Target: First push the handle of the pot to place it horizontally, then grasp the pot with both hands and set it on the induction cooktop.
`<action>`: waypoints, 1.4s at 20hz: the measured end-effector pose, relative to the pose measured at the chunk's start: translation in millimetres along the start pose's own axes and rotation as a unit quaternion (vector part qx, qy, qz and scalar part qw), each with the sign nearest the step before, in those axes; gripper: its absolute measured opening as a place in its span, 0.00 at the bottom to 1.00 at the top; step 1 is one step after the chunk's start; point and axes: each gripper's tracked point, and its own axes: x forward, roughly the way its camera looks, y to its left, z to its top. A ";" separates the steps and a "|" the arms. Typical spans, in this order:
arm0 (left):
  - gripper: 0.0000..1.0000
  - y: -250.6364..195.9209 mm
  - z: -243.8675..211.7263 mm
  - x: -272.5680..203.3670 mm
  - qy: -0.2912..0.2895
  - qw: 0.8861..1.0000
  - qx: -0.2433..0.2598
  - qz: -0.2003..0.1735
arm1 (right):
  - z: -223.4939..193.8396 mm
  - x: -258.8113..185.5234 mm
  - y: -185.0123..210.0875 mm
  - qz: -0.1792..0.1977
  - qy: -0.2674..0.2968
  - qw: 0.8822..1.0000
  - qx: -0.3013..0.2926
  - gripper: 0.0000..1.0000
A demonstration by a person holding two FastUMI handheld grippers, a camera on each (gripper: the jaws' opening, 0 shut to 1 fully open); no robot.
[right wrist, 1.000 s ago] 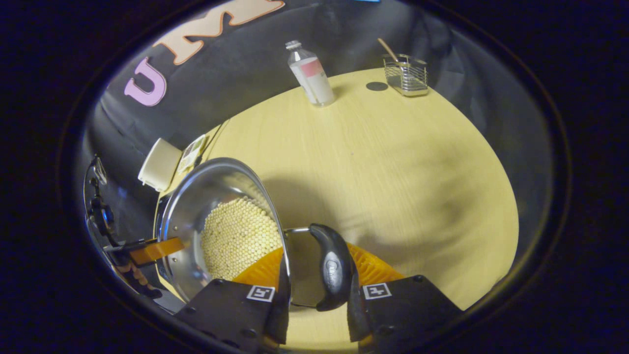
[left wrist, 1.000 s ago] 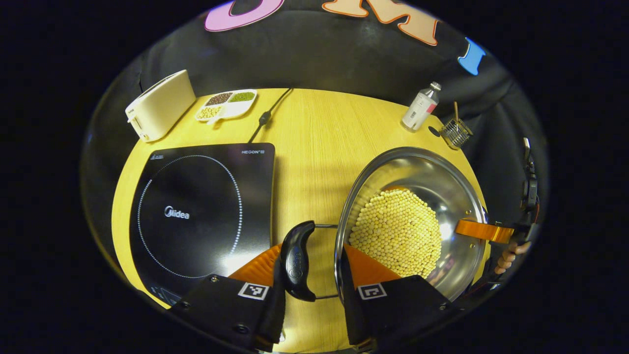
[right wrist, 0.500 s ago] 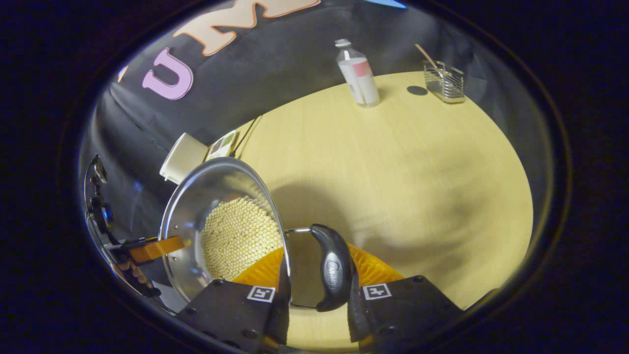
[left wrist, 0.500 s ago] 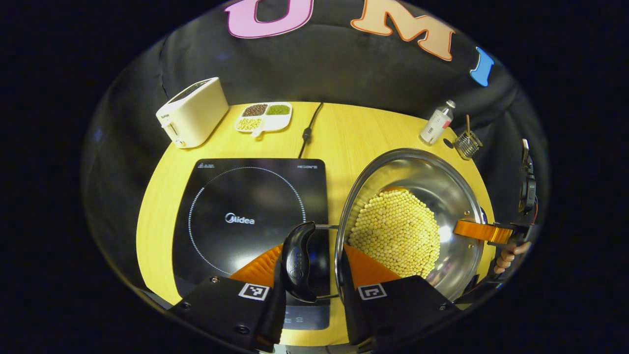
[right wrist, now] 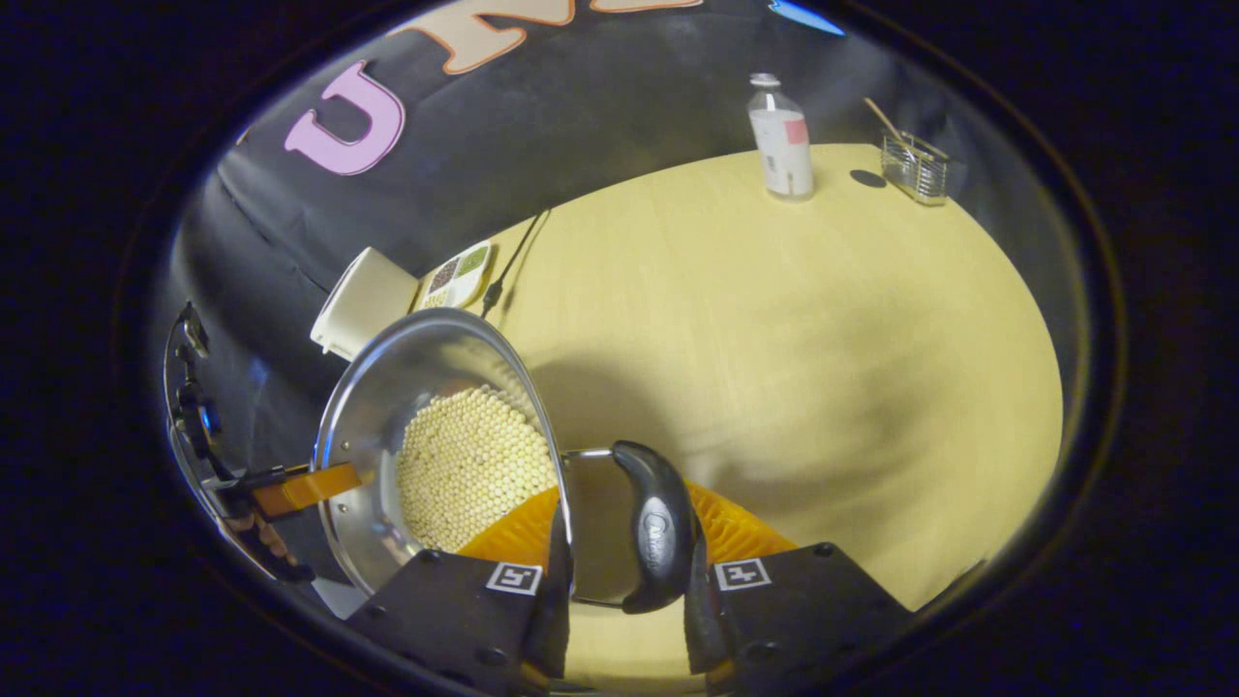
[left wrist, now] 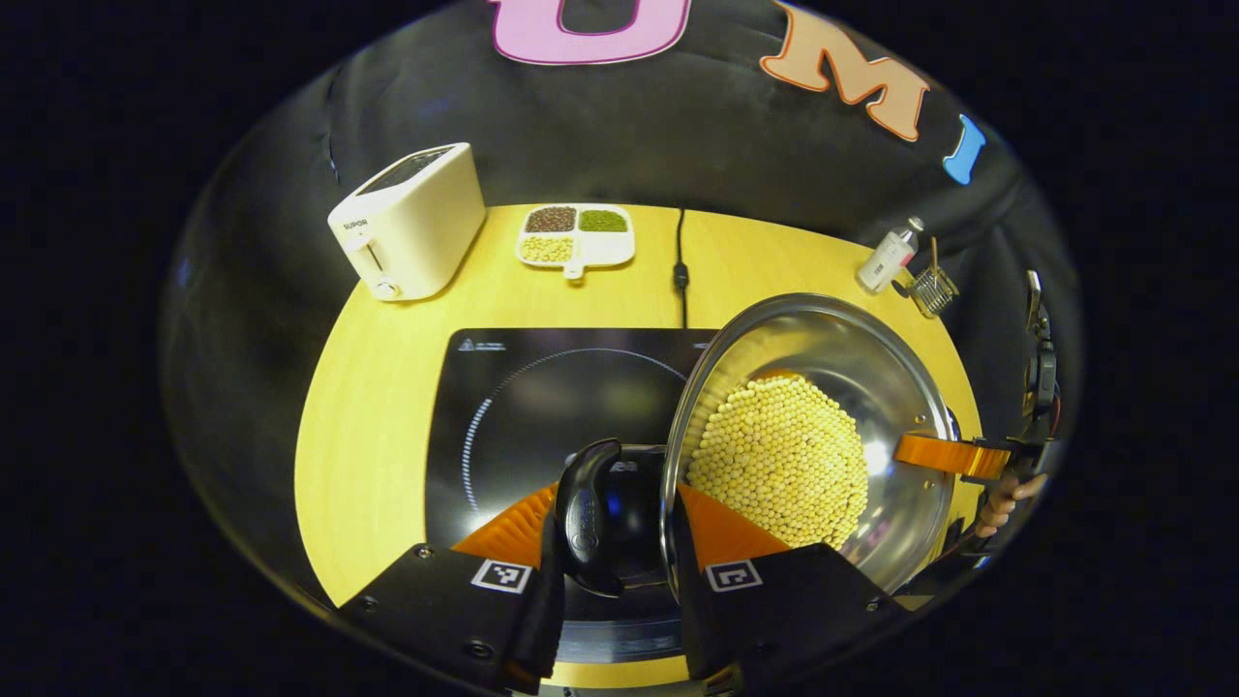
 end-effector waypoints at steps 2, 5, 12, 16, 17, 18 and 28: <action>0.51 24.0 4.8 3.1 -0.003 1.000 0.009 -0.006 | -3.5 9.4 22.8 -0.005 -0.004 1.000 0.002 0.49; 0.51 53.9 5.0 8.4 0.006 1.000 0.010 -0.012 | -10.5 19.6 50.6 -0.017 0.000 1.000 0.006 0.43; 0.50 92.9 6.9 12.9 0.001 0.999 0.009 -0.031 | -12.8 28.7 91.2 -0.037 -0.005 0.999 0.001 0.50; 0.50 111.1 10.6 13.4 -0.015 0.999 0.017 -0.032 | -17.1 34.4 107.9 -0.042 0.000 0.999 0.004 0.43; 0.50 115.1 11.8 14.0 -0.020 0.999 0.018 -0.032 | -17.2 34.8 111.4 -0.044 -0.001 0.999 0.005 0.43; 0.50 117.7 12.2 14.2 -0.024 0.999 0.019 -0.032 | -17.0 36.5 113.9 -0.045 -0.002 0.999 0.005 0.43; 0.62 124.8 11.9 14.7 -0.048 0.998 0.029 -0.021 | -17.0 40.8 119.6 -0.055 0.006 0.998 0.009 0.55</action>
